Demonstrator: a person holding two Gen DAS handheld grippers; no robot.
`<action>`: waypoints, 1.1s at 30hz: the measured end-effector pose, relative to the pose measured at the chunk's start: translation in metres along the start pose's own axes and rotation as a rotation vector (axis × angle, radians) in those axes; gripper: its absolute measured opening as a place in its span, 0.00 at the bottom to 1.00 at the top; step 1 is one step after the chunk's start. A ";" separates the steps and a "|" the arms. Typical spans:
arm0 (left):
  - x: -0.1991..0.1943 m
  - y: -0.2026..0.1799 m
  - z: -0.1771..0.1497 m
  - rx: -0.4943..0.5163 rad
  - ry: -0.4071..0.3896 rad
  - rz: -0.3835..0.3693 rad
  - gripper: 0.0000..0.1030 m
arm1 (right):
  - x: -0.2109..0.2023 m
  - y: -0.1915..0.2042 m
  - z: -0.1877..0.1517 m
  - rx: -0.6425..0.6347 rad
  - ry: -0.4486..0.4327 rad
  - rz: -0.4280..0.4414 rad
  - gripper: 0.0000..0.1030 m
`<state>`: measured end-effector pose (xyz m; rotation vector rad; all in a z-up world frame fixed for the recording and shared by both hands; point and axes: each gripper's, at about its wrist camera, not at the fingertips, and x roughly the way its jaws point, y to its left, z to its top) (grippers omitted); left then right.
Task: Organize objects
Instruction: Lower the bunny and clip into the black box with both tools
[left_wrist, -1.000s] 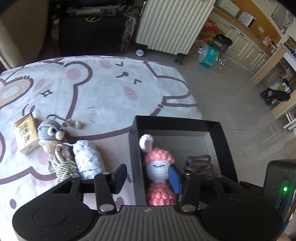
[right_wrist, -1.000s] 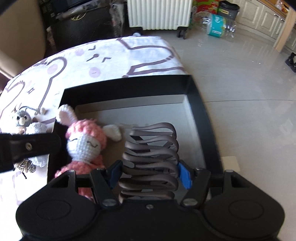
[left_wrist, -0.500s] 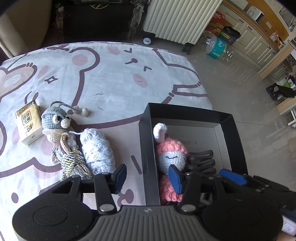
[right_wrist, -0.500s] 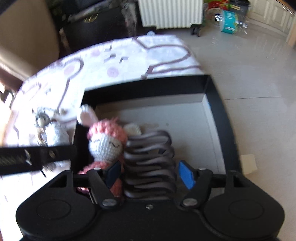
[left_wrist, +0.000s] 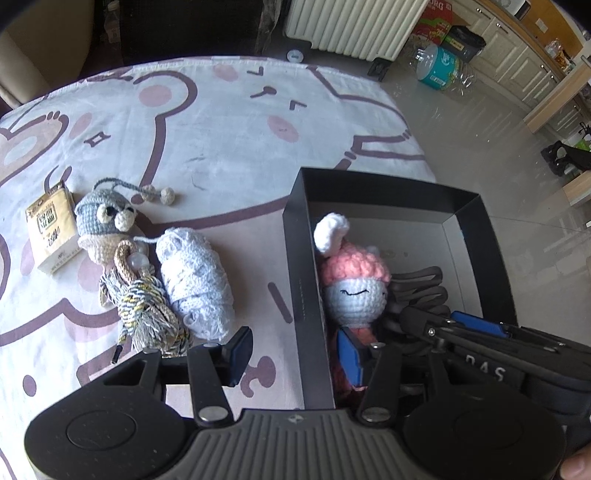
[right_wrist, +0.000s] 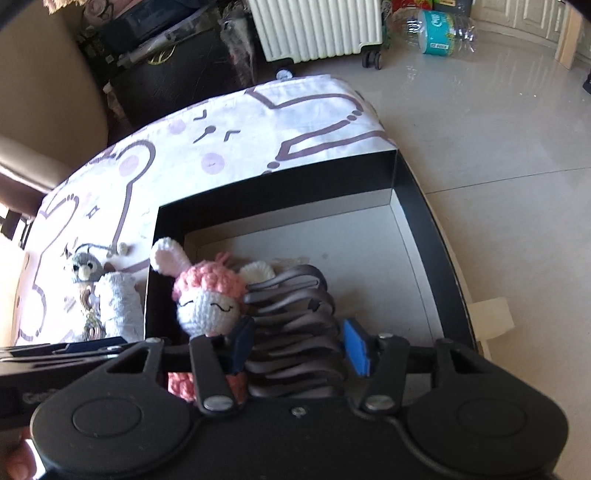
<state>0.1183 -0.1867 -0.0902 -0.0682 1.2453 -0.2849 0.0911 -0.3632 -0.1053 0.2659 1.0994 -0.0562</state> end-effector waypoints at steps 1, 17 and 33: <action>0.000 0.000 0.000 0.001 0.001 0.004 0.50 | 0.000 0.000 0.000 0.001 0.011 0.008 0.51; -0.008 -0.005 -0.002 0.043 -0.027 0.033 0.50 | -0.006 0.006 -0.004 -0.041 0.023 0.001 0.48; -0.049 -0.014 -0.003 0.089 -0.144 0.033 0.50 | -0.050 0.008 -0.002 -0.025 -0.101 -0.073 0.48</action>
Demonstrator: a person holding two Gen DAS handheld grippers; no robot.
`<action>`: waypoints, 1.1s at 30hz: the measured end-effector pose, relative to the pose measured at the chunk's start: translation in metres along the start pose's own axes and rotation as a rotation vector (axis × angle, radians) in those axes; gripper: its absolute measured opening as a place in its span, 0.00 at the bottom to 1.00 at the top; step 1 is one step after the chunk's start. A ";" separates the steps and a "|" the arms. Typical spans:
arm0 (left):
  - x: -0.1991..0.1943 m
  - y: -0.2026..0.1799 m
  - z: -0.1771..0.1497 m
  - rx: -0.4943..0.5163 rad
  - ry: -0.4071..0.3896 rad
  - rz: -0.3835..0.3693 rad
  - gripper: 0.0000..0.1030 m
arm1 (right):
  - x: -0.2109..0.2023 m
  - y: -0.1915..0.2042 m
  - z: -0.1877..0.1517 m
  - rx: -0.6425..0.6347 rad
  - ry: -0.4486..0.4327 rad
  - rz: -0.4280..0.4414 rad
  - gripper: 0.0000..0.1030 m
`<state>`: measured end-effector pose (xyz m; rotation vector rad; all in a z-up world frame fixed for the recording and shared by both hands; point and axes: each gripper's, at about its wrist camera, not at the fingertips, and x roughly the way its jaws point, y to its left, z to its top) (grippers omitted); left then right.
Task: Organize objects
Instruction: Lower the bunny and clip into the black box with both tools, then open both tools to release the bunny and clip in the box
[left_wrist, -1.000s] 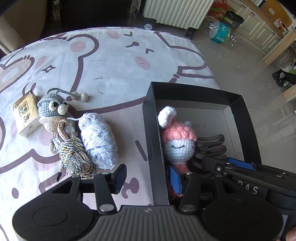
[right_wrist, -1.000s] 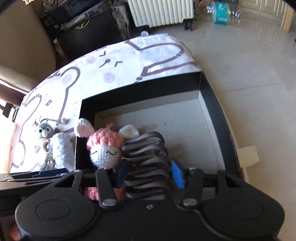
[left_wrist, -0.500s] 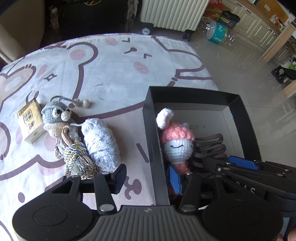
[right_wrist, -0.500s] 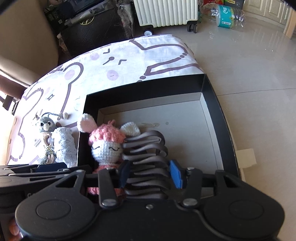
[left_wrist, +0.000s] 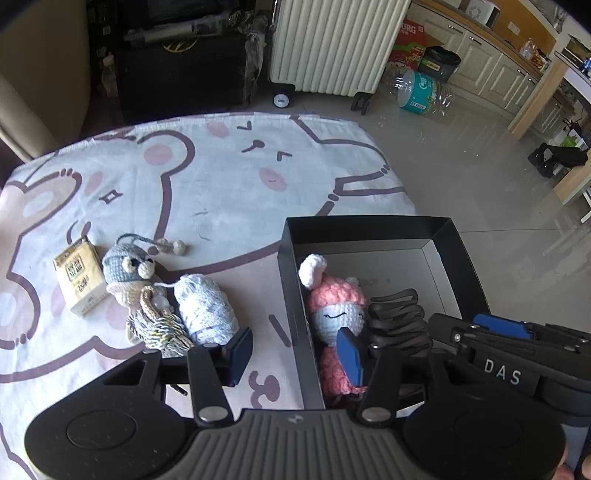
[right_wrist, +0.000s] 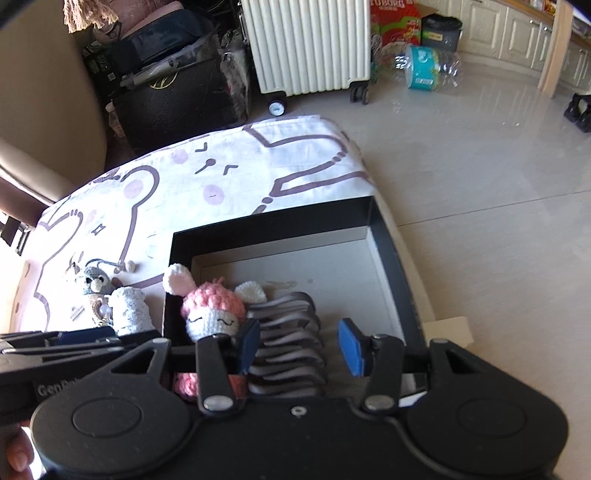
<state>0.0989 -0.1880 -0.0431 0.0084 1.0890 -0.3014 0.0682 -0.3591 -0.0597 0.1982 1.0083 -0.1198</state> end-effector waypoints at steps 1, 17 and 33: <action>-0.002 0.000 0.000 0.004 -0.006 0.005 0.50 | -0.002 0.000 -0.001 -0.002 -0.003 -0.007 0.48; -0.037 0.007 -0.007 0.050 -0.098 0.076 0.83 | -0.042 -0.008 -0.011 0.012 -0.096 -0.117 0.64; -0.042 0.021 -0.015 0.059 -0.107 0.124 1.00 | -0.056 -0.019 -0.030 0.029 -0.143 -0.217 0.99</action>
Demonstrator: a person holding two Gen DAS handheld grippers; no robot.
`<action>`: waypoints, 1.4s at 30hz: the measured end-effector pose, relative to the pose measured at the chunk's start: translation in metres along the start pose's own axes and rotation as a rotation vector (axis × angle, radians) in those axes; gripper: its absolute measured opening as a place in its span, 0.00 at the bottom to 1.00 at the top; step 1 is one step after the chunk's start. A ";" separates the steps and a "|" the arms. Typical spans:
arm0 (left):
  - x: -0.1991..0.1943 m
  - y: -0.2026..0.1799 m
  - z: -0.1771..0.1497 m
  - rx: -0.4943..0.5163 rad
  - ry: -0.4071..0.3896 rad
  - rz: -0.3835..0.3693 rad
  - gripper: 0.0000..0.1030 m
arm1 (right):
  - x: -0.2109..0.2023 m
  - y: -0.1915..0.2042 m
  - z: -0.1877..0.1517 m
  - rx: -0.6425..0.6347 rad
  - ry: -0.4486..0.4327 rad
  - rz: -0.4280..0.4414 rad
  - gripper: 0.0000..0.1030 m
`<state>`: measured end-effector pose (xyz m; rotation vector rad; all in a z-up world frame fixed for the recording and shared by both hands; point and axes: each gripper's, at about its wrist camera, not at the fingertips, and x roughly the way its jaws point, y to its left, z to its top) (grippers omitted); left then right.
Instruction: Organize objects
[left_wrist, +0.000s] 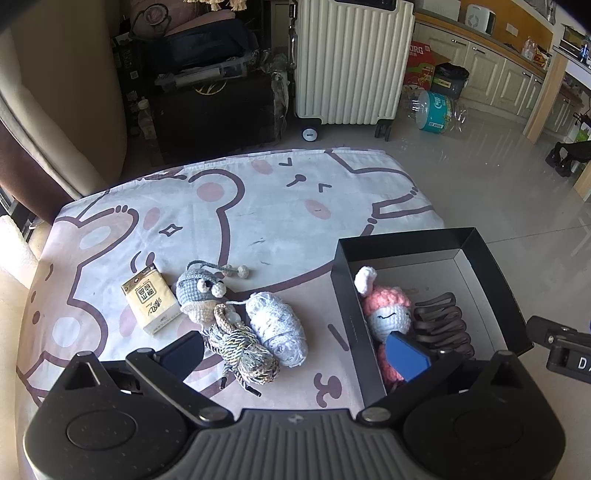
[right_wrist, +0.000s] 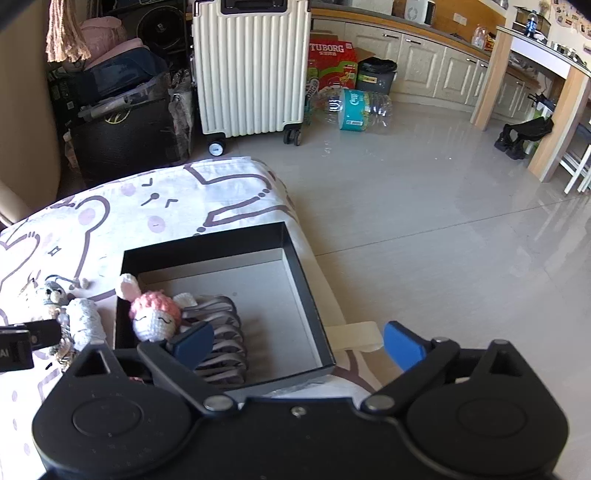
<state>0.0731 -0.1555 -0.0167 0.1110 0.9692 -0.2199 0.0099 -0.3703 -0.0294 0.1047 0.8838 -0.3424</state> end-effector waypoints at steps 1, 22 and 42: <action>0.000 0.001 0.000 -0.001 0.001 0.000 1.00 | 0.000 -0.001 0.000 0.007 0.000 -0.004 1.00; 0.015 0.003 -0.005 0.002 0.016 0.007 1.00 | 0.010 -0.015 -0.010 0.035 -0.001 -0.025 1.00; 0.015 0.011 -0.005 -0.031 0.011 0.002 1.00 | 0.014 -0.016 -0.012 0.041 0.004 -0.058 1.00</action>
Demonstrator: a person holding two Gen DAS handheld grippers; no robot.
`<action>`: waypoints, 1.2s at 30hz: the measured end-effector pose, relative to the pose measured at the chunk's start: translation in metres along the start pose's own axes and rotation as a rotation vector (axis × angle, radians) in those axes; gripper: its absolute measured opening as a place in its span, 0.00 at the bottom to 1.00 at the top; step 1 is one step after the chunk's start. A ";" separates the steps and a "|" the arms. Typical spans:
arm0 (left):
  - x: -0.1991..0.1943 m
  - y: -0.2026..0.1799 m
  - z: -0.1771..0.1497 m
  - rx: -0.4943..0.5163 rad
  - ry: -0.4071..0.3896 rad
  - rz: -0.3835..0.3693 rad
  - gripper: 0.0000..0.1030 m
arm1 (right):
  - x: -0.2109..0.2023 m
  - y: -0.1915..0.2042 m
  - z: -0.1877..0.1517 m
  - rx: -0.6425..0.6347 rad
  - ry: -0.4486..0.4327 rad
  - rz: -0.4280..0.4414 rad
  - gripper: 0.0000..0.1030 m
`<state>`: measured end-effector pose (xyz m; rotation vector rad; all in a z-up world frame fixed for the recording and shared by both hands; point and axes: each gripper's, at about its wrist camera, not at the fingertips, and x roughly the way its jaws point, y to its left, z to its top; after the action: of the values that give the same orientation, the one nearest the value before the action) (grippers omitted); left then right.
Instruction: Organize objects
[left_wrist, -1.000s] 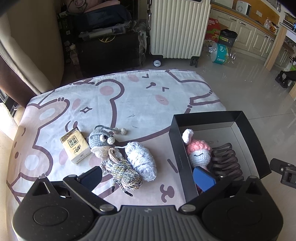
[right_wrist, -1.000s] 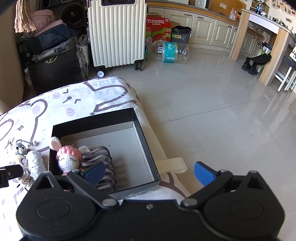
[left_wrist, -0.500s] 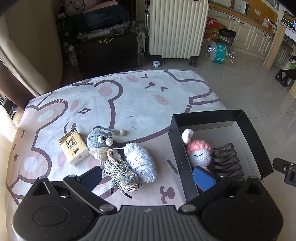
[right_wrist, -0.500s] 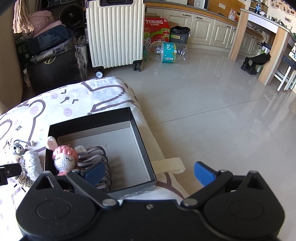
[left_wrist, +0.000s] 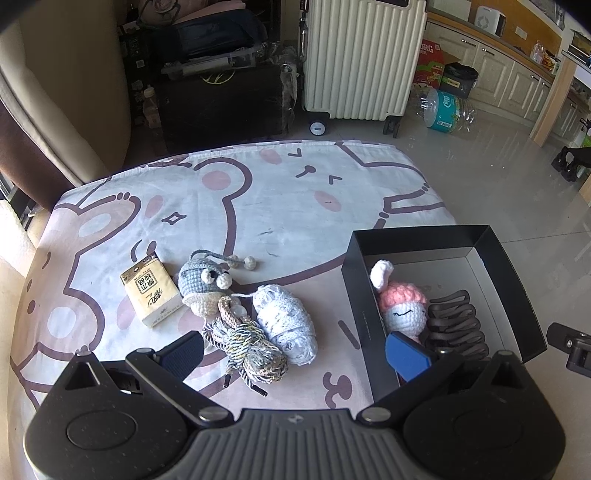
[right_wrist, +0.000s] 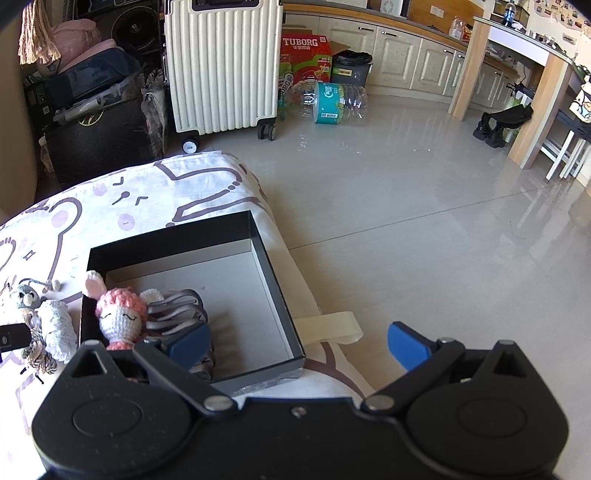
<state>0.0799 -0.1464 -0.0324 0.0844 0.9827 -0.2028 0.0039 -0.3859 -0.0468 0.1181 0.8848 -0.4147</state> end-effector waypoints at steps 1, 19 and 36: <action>0.000 0.000 0.000 -0.001 -0.002 0.000 1.00 | 0.000 0.000 0.000 0.002 0.000 -0.002 1.00; -0.003 0.040 -0.001 -0.051 -0.011 0.033 1.00 | 0.003 0.021 0.003 0.006 -0.018 0.028 1.00; -0.024 0.113 -0.017 -0.125 -0.023 0.130 1.00 | -0.007 0.097 0.002 -0.119 -0.021 0.133 1.00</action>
<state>0.0766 -0.0302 -0.0236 0.0311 0.9611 -0.0225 0.0403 -0.2958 -0.0469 0.0630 0.8731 -0.2384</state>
